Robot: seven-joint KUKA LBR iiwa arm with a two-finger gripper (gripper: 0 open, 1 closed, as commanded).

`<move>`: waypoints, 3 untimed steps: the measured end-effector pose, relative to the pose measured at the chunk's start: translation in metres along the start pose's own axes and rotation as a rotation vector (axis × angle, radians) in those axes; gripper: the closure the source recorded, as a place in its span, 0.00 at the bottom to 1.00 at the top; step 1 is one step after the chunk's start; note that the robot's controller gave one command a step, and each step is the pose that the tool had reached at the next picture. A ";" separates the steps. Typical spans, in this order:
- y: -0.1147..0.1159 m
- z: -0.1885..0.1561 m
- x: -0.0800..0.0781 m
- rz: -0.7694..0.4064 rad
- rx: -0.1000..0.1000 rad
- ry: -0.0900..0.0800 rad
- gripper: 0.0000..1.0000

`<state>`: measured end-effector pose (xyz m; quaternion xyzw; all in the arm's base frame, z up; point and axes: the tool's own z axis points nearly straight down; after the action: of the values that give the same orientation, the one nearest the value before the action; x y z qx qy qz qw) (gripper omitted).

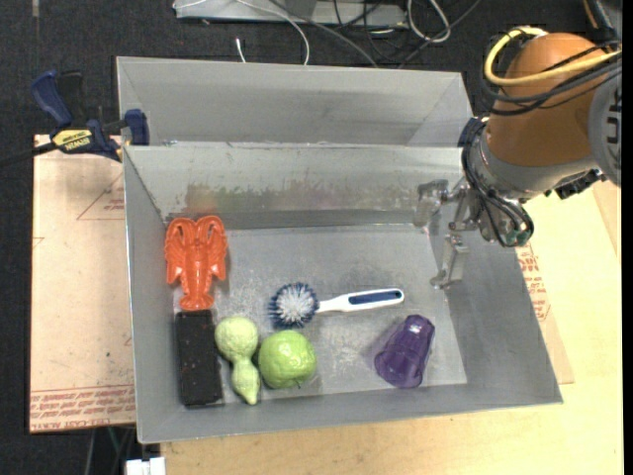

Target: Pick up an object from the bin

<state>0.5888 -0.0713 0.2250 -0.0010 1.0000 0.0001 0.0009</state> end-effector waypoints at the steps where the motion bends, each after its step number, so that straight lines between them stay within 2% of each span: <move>1: 0.000 0.000 0.000 0.000 0.000 0.000 0.00; 2: 0.002 0.016 0.006 0.045 -0.001 -0.002 0.00; 3: 0.117 0.024 -0.006 0.167 -0.002 -0.006 0.00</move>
Offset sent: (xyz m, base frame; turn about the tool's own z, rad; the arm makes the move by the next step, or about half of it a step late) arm -0.0077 0.0023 -0.0181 0.0528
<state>0.5944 0.0455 0.2009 0.0825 0.9966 0.0010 0.0036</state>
